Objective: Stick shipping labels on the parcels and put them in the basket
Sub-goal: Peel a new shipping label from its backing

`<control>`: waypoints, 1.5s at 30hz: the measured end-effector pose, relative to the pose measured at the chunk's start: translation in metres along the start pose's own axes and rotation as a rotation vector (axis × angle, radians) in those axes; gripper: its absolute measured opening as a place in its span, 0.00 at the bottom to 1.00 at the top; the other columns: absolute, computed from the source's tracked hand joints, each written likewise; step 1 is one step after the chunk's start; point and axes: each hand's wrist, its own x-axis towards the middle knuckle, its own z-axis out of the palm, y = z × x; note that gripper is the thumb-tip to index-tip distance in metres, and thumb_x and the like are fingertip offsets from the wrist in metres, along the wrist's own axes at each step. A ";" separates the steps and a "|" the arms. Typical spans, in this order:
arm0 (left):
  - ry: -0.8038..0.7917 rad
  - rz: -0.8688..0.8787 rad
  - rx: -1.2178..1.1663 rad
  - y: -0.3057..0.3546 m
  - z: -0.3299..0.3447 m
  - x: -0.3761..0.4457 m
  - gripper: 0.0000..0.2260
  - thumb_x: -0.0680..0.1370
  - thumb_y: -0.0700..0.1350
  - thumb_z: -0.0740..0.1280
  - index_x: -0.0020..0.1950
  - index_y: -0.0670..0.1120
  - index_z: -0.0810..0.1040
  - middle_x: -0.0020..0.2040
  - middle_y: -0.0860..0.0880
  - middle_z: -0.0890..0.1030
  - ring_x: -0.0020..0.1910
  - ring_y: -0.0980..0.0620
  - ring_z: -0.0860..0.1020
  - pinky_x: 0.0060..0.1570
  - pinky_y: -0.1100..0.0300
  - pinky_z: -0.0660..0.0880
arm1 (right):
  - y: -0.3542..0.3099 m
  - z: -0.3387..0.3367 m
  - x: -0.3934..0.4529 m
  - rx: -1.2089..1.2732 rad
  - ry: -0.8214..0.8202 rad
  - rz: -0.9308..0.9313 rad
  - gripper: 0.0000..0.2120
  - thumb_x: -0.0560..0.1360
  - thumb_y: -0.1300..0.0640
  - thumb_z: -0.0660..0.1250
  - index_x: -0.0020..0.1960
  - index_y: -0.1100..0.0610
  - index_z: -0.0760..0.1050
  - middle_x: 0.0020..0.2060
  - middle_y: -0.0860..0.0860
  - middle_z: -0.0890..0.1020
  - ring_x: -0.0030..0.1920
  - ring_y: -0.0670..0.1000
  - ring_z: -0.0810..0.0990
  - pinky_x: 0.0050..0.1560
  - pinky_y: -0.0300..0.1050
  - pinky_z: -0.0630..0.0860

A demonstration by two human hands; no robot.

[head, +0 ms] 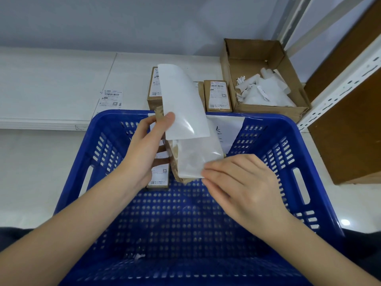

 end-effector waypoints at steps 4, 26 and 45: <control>-0.003 -0.014 0.043 -0.005 0.001 0.000 0.16 0.73 0.58 0.69 0.58 0.54 0.76 0.51 0.53 0.83 0.49 0.52 0.82 0.46 0.53 0.79 | 0.002 -0.001 0.004 0.159 -0.066 0.177 0.09 0.74 0.51 0.68 0.45 0.55 0.83 0.49 0.50 0.82 0.49 0.50 0.78 0.47 0.50 0.73; -0.041 0.001 0.083 -0.011 0.002 0.009 0.19 0.73 0.57 0.70 0.61 0.54 0.75 0.53 0.52 0.83 0.49 0.52 0.83 0.50 0.51 0.79 | 0.018 -0.010 0.013 0.312 0.067 0.500 0.06 0.71 0.62 0.71 0.47 0.58 0.82 0.39 0.46 0.82 0.41 0.44 0.79 0.44 0.34 0.76; -0.138 0.141 0.215 0.026 0.068 0.075 0.26 0.70 0.62 0.71 0.64 0.54 0.73 0.56 0.50 0.82 0.57 0.46 0.79 0.61 0.41 0.73 | 0.186 -0.033 0.065 0.447 0.093 1.066 0.07 0.71 0.62 0.73 0.48 0.55 0.78 0.42 0.45 0.80 0.42 0.43 0.80 0.42 0.33 0.78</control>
